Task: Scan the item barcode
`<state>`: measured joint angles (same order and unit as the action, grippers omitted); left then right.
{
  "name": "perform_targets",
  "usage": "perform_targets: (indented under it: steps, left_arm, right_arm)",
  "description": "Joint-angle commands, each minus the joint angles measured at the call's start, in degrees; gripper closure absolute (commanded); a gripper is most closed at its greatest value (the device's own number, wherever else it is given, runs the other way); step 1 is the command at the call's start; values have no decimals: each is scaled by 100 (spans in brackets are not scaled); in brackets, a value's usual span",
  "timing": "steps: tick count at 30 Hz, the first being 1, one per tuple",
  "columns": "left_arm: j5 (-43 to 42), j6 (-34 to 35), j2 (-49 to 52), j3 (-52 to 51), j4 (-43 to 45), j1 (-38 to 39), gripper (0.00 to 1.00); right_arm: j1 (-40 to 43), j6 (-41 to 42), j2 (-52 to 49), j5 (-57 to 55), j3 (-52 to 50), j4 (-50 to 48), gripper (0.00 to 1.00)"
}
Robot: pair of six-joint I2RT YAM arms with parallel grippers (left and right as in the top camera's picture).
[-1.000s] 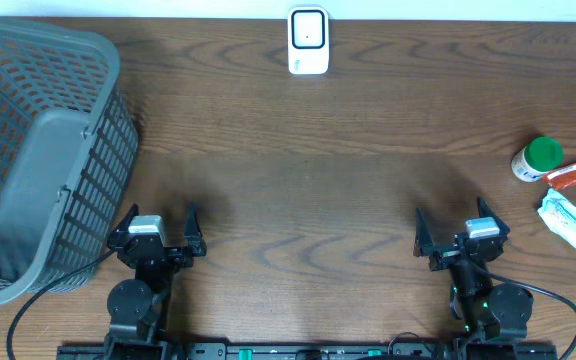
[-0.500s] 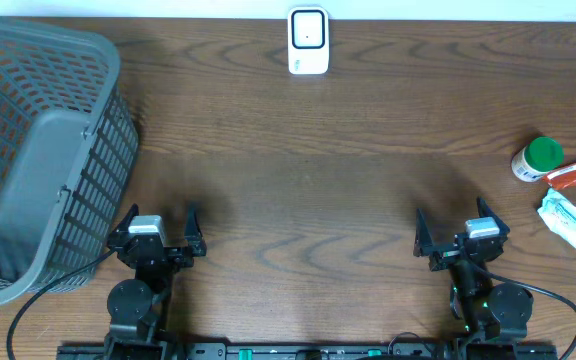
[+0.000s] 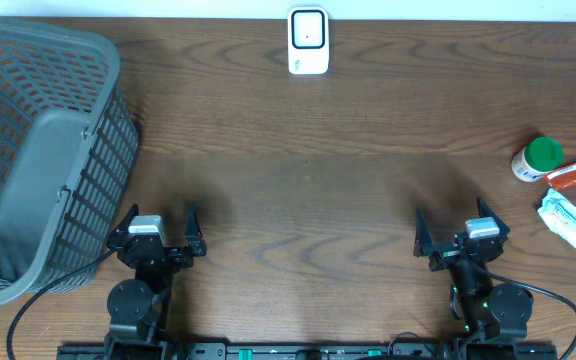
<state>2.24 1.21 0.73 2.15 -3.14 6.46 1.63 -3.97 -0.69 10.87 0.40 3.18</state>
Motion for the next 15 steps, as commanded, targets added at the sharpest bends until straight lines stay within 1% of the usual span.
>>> perform_targets:
  steps: [1, 15]
  left_arm:
    - [-13, -101, -50, -192, -85, 15, 2]
    - [-13, -101, -50, -192, -85, 15, 2]
  right_arm:
    - [-55, 70, 15, -7, -9, 26, 1]
    - [-55, 70, 15, -7, -9, 26, 1]
